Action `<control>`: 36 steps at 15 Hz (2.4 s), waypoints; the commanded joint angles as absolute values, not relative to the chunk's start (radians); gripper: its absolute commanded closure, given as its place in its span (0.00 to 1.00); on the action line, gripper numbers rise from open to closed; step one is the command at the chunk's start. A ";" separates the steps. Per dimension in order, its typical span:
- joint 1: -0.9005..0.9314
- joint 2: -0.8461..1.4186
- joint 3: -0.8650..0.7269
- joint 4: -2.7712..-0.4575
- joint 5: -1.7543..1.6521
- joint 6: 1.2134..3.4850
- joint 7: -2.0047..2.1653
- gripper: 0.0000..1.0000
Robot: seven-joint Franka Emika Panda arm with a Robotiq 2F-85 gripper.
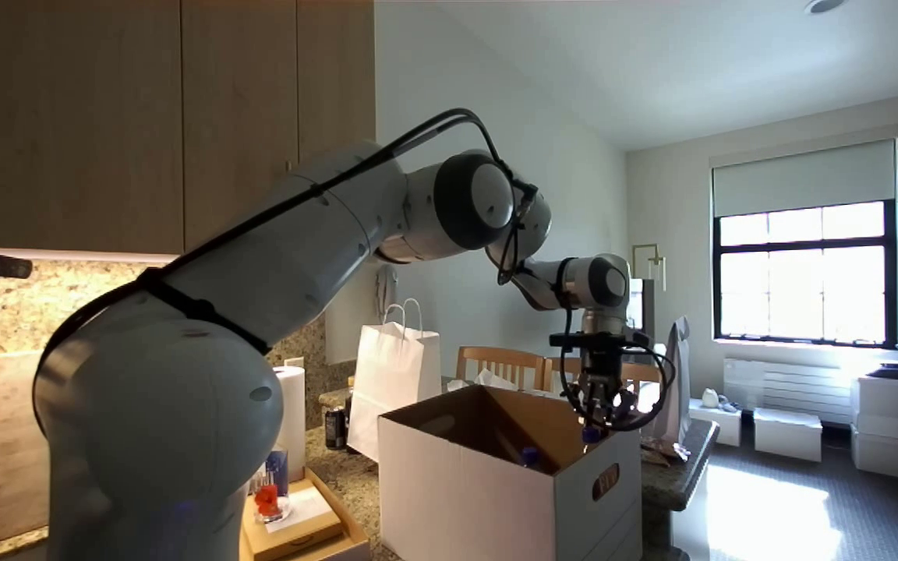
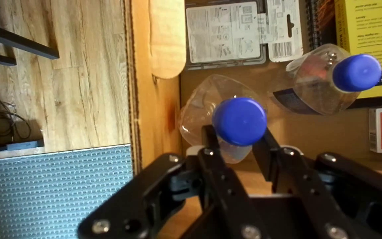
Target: Put two water bottles in the white storage box.
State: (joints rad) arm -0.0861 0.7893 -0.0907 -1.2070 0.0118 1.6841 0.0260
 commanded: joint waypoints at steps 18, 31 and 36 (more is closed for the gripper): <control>-0.100 0.720 -0.055 -1.210 0.057 1.678 0.027 0.00; 0.157 0.371 0.071 -1.465 -0.097 1.797 0.005 0.00; 0.331 0.428 0.169 -1.462 -0.155 1.822 0.058 0.00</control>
State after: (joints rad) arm 0.2638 0.4075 0.1272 -1.4267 -0.1067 1.7681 0.0293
